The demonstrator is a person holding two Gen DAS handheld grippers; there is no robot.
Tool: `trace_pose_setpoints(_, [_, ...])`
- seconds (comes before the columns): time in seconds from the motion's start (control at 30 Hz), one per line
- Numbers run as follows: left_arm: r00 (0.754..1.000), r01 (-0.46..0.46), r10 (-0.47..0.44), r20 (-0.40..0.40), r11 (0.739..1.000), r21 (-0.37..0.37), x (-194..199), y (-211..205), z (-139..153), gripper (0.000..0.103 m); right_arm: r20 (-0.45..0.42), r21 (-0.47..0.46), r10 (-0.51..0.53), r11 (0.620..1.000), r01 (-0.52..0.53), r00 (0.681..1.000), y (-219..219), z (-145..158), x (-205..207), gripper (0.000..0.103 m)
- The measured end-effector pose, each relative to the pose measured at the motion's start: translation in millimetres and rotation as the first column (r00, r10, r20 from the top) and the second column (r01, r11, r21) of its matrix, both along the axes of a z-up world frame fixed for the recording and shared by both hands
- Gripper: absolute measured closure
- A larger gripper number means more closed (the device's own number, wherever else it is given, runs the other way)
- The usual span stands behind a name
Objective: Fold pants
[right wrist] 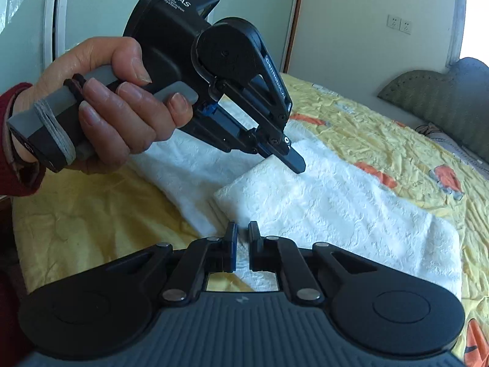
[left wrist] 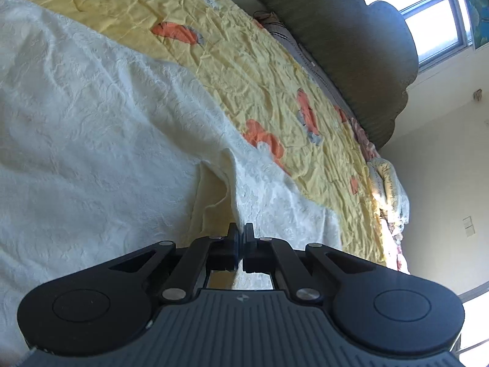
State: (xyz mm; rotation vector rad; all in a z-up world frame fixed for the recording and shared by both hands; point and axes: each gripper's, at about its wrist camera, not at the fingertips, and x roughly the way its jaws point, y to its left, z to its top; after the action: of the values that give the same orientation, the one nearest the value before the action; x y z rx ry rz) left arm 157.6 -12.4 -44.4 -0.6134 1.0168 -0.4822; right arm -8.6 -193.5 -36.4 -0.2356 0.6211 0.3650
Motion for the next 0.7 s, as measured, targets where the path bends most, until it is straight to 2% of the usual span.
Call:
trace_pose_setpoints(0.13, [1.0, 0.017, -0.017, 0.01, 0.999, 0.048, -0.1, -0.8, -7.2, 0.099, -0.001, 0.064, 0.036, 0.997, -0.036, 0.999, -9.9, 12.9, -1.1, 0.095])
trace_pose_setpoints(0.17, [0.999, 0.022, -0.024, 0.022, 0.997, 0.071, -0.6, -2.0, -4.4, 0.095, 0.021, 0.098, 0.044, 0.994, -0.045, 0.999, -14.0, 20.0, -2.2, 0.095])
trace_pose_setpoints(0.2, [0.999, 0.02, -0.024, 0.039, 0.995, 0.099, -1.6, -2.4, -0.9, 0.083, 0.039, 0.137, 0.031, 0.99, -0.036, 0.999, -19.0, 26.6, -1.5, 0.095])
trace_pose_setpoints(0.27, [0.998, -0.004, -0.004, 0.069, 0.994, 0.113, -3.2, 1.5, 6.6, 0.082, 0.045, 0.206, -0.028, 0.978, 0.018, 0.999, -28.5, 32.7, 5.7, 0.095])
trace_pose_setpoints(0.3, [0.996, -0.026, 0.016, 0.085, 0.992, 0.123, -3.2, 3.9, 10.5, 0.078, 0.033, 0.215, -0.064, 0.975, 0.056, 0.997, -31.3, 31.0, 11.7, 0.095])
trace_pose_setpoints(0.33, [0.994, -0.052, 0.038, 0.099, 0.989, 0.135, -2.2, 6.8, 13.6, 0.069, 0.02, 0.21, -0.093, 0.974, 0.087, 0.995, -32.5, 27.8, 17.0, 0.095])
trace_pose_setpoints(0.37, [0.993, -0.065, 0.051, 0.108, 0.989, 0.132, 0.2, 9.6, 15.2, 0.065, 0.003, 0.202, -0.122, 0.972, 0.119, 0.993, -32.4, 22.4, 21.5, 0.095])
trace_pose_setpoints(0.43, [0.993, -0.066, 0.057, 0.099, 0.993, 0.098, 9.5, 16.1, 16.6, 0.048, -0.038, 0.205, -0.142, 0.968, 0.147, 0.989, -31.3, 10.4, 30.3, 0.095])
trace_pose_setpoints(0.5, [0.994, -0.069, 0.063, 0.085, 0.995, 0.077, 18.7, 19.5, 14.8, 0.042, -0.043, 0.199, -0.158, 0.966, 0.163, 0.987, -28.3, 2.8, 35.3, 0.095])
trace_pose_setpoints(0.57, [0.996, -0.063, 0.059, 0.062, 0.996, 0.058, 28.8, 17.2, 10.8, 0.039, -0.034, 0.189, -0.173, 0.966, 0.176, 0.984, -27.0, 0.9, 37.8, 0.095])
trace_pose_setpoints(0.7, [1.0, -0.012, 0.012, 0.007, 0.999, -0.044, 46.0, 6.2, 1.7, 0.039, -0.061, 0.22, -0.18, 0.957, 0.189, 0.982, -30.2, -1.5, 46.0, 0.094])
